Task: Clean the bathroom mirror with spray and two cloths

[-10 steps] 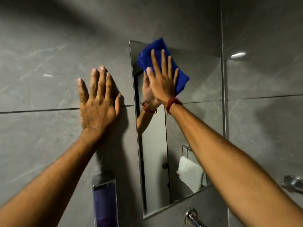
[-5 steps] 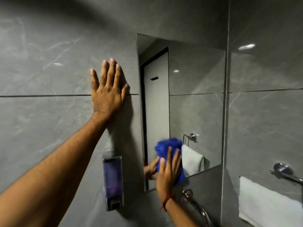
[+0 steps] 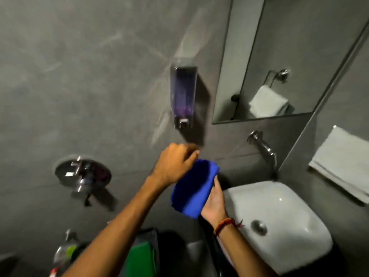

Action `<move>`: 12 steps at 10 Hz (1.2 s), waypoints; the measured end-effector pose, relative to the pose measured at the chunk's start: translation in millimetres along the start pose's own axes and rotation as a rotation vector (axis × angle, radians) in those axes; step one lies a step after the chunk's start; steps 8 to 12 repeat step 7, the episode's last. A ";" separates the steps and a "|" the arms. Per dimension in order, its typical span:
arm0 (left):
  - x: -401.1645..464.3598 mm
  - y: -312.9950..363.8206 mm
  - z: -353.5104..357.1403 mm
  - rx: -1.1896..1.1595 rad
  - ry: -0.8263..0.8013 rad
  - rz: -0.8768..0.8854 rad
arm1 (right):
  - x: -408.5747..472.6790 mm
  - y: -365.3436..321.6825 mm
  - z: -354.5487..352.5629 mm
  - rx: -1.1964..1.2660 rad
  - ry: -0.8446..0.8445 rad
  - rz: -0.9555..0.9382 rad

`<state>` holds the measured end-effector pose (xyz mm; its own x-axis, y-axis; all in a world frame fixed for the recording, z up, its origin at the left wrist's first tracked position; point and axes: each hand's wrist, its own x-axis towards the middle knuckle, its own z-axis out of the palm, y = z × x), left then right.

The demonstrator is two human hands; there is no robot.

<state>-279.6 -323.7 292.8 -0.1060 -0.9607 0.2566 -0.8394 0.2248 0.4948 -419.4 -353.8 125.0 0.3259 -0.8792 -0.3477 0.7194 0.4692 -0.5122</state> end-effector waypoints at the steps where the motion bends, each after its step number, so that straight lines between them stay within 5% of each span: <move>1: -82.6 -69.3 67.5 -0.095 -0.089 -0.569 | -21.9 54.0 -31.1 -0.090 -0.018 0.162; 2: -161.0 -119.6 108.5 -0.661 -0.221 -0.958 | -34.1 118.0 -54.2 -0.234 -0.008 0.354; 3: -226.4 -164.8 135.2 -0.788 -0.130 -1.130 | -42.2 178.6 -70.7 -0.507 0.076 0.441; 4: -272.7 -195.1 151.7 -0.649 0.064 -1.275 | -49.1 229.6 -76.4 -0.795 0.053 0.523; 7: -325.6 -215.4 162.4 -0.011 -0.056 -1.166 | -57.7 314.9 -55.3 -0.956 0.013 0.620; 12: -325.6 -215.4 162.4 -0.011 -0.056 -1.166 | -57.7 314.9 -55.3 -0.956 0.013 0.620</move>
